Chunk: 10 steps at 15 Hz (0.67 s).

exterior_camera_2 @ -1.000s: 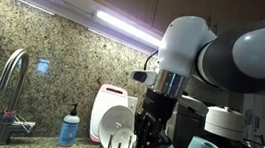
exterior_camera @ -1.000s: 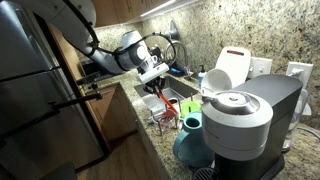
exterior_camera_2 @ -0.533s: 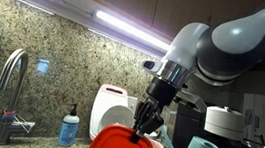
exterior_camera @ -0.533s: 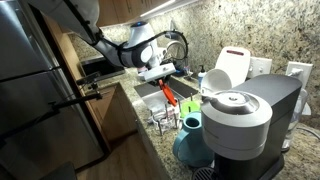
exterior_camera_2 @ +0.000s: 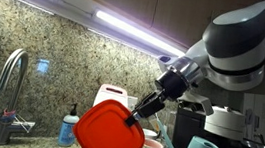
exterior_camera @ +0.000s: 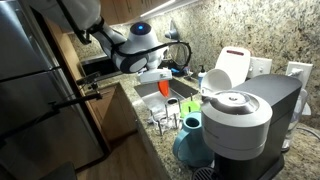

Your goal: Place the orange lid upright on the rack

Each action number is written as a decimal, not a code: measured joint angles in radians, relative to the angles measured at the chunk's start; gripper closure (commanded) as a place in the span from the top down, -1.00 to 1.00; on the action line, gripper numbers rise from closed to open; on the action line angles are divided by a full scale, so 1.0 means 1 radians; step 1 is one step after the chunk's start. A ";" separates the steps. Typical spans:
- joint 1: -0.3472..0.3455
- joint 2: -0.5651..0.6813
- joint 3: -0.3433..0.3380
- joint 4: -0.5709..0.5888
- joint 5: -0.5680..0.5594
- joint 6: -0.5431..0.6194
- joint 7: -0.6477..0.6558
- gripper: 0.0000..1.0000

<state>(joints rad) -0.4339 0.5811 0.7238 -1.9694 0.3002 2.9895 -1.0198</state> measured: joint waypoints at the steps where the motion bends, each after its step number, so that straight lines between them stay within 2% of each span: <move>1: -0.060 0.012 0.059 -0.015 0.021 0.007 -0.034 -0.66; 2: -0.103 0.023 0.099 -0.026 0.030 0.008 -0.057 -0.66; 4: -0.133 0.033 0.122 -0.033 0.032 0.010 -0.066 -0.66; 6: -0.135 0.037 0.122 -0.034 0.032 0.011 -0.067 -0.66; 7: -0.135 0.038 0.123 -0.034 0.032 0.012 -0.067 -0.91; 10: -0.126 0.040 0.120 -0.034 0.006 0.013 -0.047 -0.91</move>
<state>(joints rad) -0.5604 0.6209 0.8438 -2.0029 0.3064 3.0022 -1.0665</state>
